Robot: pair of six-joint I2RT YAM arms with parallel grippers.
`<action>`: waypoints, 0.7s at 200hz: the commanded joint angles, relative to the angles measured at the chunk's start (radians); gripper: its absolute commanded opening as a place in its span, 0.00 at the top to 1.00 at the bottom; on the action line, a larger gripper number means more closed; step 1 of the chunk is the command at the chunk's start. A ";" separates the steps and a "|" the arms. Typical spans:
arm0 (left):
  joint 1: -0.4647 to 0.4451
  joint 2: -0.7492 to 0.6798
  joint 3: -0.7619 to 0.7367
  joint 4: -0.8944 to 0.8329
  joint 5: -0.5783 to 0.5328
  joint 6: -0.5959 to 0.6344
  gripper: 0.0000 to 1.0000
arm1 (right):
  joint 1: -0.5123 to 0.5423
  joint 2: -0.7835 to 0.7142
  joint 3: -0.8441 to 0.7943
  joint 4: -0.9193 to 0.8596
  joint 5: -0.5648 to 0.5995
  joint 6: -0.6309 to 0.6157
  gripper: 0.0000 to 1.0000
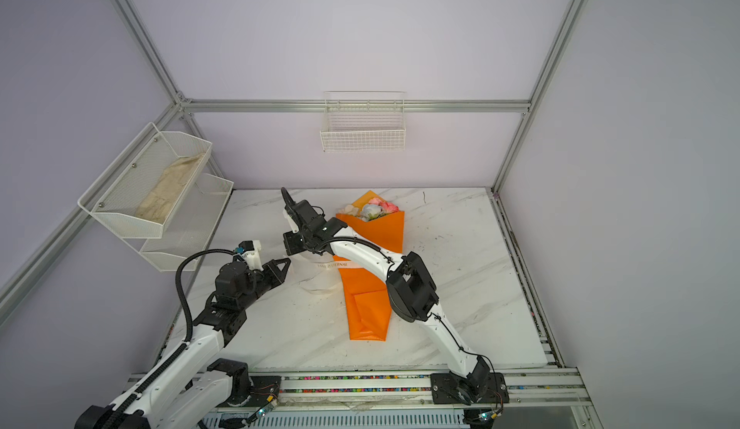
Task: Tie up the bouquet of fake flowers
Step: 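Bring both ribbon ends together over the cone's middle with both grippers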
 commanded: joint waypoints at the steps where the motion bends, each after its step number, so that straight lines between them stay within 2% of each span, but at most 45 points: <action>1: -0.005 -0.029 -0.039 0.080 -0.008 0.023 0.98 | 0.003 -0.026 0.068 -0.096 -0.064 -0.076 0.76; 15: -0.005 -0.031 -0.038 0.091 0.001 0.039 0.97 | -0.017 -0.113 -0.014 -0.085 0.074 -0.094 0.64; 35: -0.007 -0.008 -0.015 0.105 0.037 0.071 0.96 | -0.086 -0.274 -0.193 0.002 0.084 -0.086 0.56; 63: -0.013 0.087 0.079 0.099 0.128 0.150 0.96 | -0.179 -0.482 -0.465 0.151 0.017 -0.057 0.55; 98: -0.073 0.244 0.270 0.017 0.206 0.294 0.96 | -0.305 -0.695 -0.819 0.393 -0.188 0.017 0.55; 121: -0.151 0.365 0.420 -0.079 0.254 0.425 0.95 | -0.394 -0.765 -0.949 0.471 -0.254 0.131 0.55; 140: -0.220 0.464 0.554 -0.181 0.284 0.539 0.95 | -0.454 -0.776 -0.987 0.485 -0.321 0.172 0.55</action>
